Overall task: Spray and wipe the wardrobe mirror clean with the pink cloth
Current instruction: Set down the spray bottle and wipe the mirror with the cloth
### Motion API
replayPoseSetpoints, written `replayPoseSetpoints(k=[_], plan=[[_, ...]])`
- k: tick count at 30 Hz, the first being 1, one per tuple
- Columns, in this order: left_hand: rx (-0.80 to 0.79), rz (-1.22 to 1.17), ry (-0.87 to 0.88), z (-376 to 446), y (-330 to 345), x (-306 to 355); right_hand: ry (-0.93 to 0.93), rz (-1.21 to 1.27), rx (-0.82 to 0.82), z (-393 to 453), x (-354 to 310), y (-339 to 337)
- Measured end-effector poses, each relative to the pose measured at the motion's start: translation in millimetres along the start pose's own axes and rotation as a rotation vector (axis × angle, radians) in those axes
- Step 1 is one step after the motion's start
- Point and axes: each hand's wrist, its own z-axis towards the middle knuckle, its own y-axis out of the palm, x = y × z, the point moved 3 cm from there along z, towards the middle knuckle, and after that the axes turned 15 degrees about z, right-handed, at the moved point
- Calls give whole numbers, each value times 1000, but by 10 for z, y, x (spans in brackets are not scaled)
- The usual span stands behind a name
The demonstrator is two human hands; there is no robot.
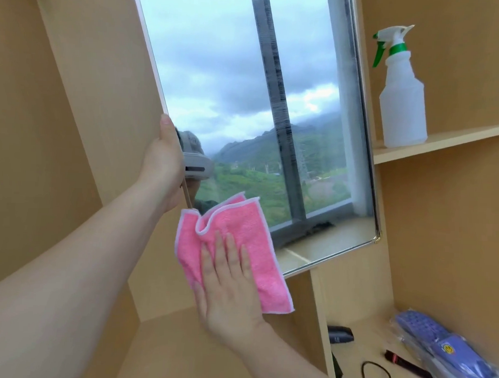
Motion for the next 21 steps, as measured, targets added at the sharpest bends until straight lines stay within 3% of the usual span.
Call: replayPoseSetpoints(k=[4,7,11,16,21], plan=[[22,27,25,-14,12,-9,-137,-42,-45,-132,264,-67],[-1,23,10,-20,24,-17,-113,-43,-15,-203,592,-203],[-18,49,-18,1,1,-20,82,-48,-8,-261,1129,-506],[-65,41,1,22,-7,-27,596,51,158,-274,1886,-934],[-55,48,0,39,-16,-54,638,41,219,-292,2029,-1044]])
